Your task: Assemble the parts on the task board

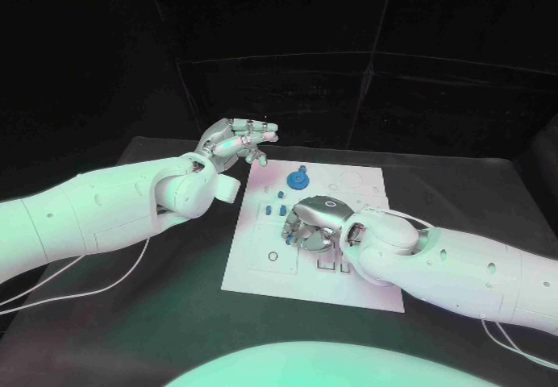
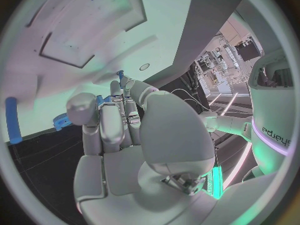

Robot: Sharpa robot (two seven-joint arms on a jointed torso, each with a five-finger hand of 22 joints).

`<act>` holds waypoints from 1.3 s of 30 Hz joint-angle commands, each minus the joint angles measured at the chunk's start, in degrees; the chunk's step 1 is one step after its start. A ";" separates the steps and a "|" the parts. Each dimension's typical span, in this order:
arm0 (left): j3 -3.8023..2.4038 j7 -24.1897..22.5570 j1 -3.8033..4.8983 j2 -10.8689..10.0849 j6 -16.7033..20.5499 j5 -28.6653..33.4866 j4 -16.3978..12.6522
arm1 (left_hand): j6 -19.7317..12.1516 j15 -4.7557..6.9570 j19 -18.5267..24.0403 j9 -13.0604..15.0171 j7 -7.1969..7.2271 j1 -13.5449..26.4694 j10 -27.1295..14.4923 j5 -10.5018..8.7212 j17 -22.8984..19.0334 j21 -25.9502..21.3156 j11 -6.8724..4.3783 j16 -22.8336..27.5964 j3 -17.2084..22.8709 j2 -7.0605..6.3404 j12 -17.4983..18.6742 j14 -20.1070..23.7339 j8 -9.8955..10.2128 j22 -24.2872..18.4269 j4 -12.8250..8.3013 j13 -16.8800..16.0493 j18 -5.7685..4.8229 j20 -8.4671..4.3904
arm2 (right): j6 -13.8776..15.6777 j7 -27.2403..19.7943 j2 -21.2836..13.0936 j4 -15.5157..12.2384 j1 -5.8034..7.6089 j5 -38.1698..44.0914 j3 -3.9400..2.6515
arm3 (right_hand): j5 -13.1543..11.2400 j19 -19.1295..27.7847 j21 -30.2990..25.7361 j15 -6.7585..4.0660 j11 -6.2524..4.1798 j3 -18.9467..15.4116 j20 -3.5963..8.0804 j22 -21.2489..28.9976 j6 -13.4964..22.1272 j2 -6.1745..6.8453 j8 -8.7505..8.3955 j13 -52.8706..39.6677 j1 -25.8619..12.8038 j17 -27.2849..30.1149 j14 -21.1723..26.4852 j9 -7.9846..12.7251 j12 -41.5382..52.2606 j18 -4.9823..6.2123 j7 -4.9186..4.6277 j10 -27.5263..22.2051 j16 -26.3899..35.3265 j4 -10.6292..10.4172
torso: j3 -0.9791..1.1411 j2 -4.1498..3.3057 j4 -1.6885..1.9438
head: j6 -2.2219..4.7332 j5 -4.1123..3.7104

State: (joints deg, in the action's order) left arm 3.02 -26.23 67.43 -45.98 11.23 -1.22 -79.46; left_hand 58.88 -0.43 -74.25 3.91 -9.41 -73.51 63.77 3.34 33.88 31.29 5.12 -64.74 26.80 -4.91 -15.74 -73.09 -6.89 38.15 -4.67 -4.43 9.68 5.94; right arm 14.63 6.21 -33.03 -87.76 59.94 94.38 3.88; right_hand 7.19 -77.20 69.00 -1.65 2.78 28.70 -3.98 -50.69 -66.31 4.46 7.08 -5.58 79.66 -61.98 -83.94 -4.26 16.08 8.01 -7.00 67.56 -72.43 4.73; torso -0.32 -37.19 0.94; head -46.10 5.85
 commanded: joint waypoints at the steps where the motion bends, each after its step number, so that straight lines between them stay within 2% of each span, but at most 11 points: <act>1: -0.01 -0.16 0.08 0.09 -0.89 0.10 0.10 | -0.05 0.08 0.35 -0.05 -0.33 0.30 -0.04 0.09 -0.05 -0.16 0.21 0.38 -0.23 0.32 -0.31 0.37 -0.11 -0.05 0.01 -0.08 0.70 -0.11 | -1.35 0.09 0.21 0.08 0.04 0.68 0.00 | 0.26 -0.10 0.30 -0.11 0.31 0.48 -0.11 -0.08 0.07 -0.07 0.35 -0.08 -0.41 0.05 -1.84 -0.07 -0.23 -1.15 -0.35 0.15 -0.21 0.00 | 0.00 -0.05 0.01 | -0.10 0.11; 12: -0.01 -0.12 0.08 0.13 -0.93 0.10 0.18 | -0.05 0.08 0.35 -0.05 -0.33 0.30 -0.04 0.09 -0.05 -0.16 0.21 0.38 -0.23 0.32 -0.31 0.37 -0.11 -0.05 0.01 -0.08 0.70 -0.11 | -2.67 1.25 0.59 0.52 0.00 1.77 0.01 | -0.02 0.06 0.29 -0.04 0.38 0.41 -0.17 0.00 0.22 0.18 0.18 0.00 -0.73 0.27 -1.78 -0.02 -0.45 -1.13 -0.40 -0.01 -0.15 0.07 | -0.05 -0.03 -0.02 | -0.39 0.24; 24: -0.01 -0.08 0.08 0.08 -0.99 0.10 0.21 | -0.05 0.08 0.35 -0.05 -0.33 0.30 -0.04 0.09 -0.05 -0.16 0.21 0.38 -0.23 0.32 -0.31 0.37 -0.11 -0.05 0.01 -0.08 0.70 -0.11 | -2.63 1.43 0.93 0.43 -0.09 2.54 0.07 | -0.44 0.49 0.36 0.42 0.91 -0.24 -0.56 0.03 1.65 1.01 -0.89 0.54 -2.22 0.59 -1.65 0.32 -1.64 -1.12 -0.87 -1.40 -0.23 -0.17 | -0.05 -0.01 -0.03 | -0.52 0.31; 29: -0.01 -0.04 0.08 0.06 -1.03 0.10 0.19 | -0.05 0.08 0.35 -0.05 -0.33 0.30 -0.04 0.09 -0.05 -0.16 0.21 0.38 -0.23 0.32 -0.31 0.37 -0.11 -0.05 0.01 -0.08 0.70 -0.11 | -1.09 1.33 0.86 0.41 -0.10 2.34 0.09 | 0.17 1.32 -0.25 1.90 2.80 -0.95 -1.63 1.11 6.08 2.60 -3.39 1.90 -3.91 1.55 -1.30 0.69 -4.37 -1.04 -2.63 -6.34 0.16 -0.71 | -0.04 -0.01 -0.04 | -0.48 0.32; 32: -0.01 0.01 0.08 0.03 -1.08 0.10 0.21 | -0.05 0.08 0.35 -0.05 -0.33 0.30 -0.04 0.09 -0.05 -0.16 0.21 0.38 -0.23 0.32 -0.31 0.37 -0.11 -0.05 0.01 -0.08 0.70 -0.11 | 0.89 1.49 0.63 0.20 -0.11 2.28 0.10 | 0.42 2.76 -1.88 2.54 3.55 -1.83 -2.30 3.90 8.44 3.60 -3.59 1.96 -4.52 3.46 -0.60 0.64 -5.17 -0.50 -3.14 -9.22 1.32 -0.81 | -0.03 0.01 -0.04 | -0.48 0.30; 35: -0.01 0.11 0.08 -0.01 -1.20 0.10 0.24 | -0.05 0.08 0.35 -0.05 -0.33 0.30 -0.04 0.09 -0.05 -0.16 0.21 0.38 -0.23 0.32 -0.31 0.37 -0.11 -0.05 0.01 -0.08 0.70 -0.11 | 3.43 1.45 0.03 -0.42 -0.16 2.20 0.10 | 0.55 3.22 -2.31 2.74 3.82 -2.67 -2.65 4.55 9.65 4.04 -3.56 1.84 -4.70 4.13 -0.31 0.59 -4.96 -0.33 -3.35 -10.36 1.67 -0.83 | 0.02 -0.01 -0.02 | -0.43 0.31; 39: -0.01 0.27 0.08 -0.25 -1.44 0.10 -0.07 | -0.10 0.06 0.38 -0.05 -0.33 0.29 -0.11 0.09 -0.30 -0.26 0.22 0.49 -0.36 0.34 -0.38 0.51 -0.13 -0.12 0.02 -0.09 0.70 -0.08 | 5.43 1.32 -1.70 -2.60 -0.20 1.69 0.09 | 0.72 3.15 -2.15 2.75 3.81 -2.95 -2.80 4.28 9.54 3.87 -3.32 1.73 -4.64 3.55 -0.53 0.47 -4.49 -0.35 -3.36 -10.40 1.18 -0.90 | 0.03 -0.16 0.04 | -0.18 0.23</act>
State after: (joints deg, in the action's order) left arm 3.02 -25.96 67.43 -46.14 10.86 -1.21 -79.35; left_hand 58.88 -0.43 -74.25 3.91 -9.41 -73.51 63.77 3.34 33.62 31.30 5.12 -64.35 26.81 -4.91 -15.74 -73.10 -6.89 38.08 -4.67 -4.43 9.67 5.94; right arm 16.09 7.63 -34.37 -89.71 59.69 96.33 3.99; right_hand 7.68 -74.32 66.95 0.73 6.65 26.02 -6.86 -46.29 -57.06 8.14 3.60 -3.80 75.09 -58.20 -83.84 -3.70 11.35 8.02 -10.45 57.50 -71.04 3.80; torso -0.32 -37.20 0.92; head -46.44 6.15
